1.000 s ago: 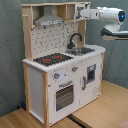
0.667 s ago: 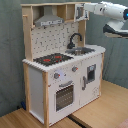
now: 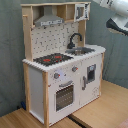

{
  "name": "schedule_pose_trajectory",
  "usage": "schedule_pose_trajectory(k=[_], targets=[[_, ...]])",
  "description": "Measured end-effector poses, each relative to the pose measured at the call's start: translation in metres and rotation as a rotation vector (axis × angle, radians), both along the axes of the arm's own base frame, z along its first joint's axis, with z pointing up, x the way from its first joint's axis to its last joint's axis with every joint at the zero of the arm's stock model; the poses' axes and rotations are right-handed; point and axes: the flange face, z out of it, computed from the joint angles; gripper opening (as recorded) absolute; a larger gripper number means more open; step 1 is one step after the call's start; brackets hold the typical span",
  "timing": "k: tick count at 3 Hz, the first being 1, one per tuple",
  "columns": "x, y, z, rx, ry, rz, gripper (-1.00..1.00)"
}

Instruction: Play with the kitchen

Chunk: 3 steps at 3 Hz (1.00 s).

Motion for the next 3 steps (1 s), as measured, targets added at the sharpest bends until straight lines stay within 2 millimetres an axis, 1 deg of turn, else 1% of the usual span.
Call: schedule_pose_trajectory(k=[1,2,3], targets=[[-0.009,0.016,0.003,0.024,-0.043,0.006,1.00],[-0.013,0.033,0.005,0.051,-0.082,0.014,1.00],[-0.015,0.055,0.004,0.081,-0.127,0.027,1.00]])
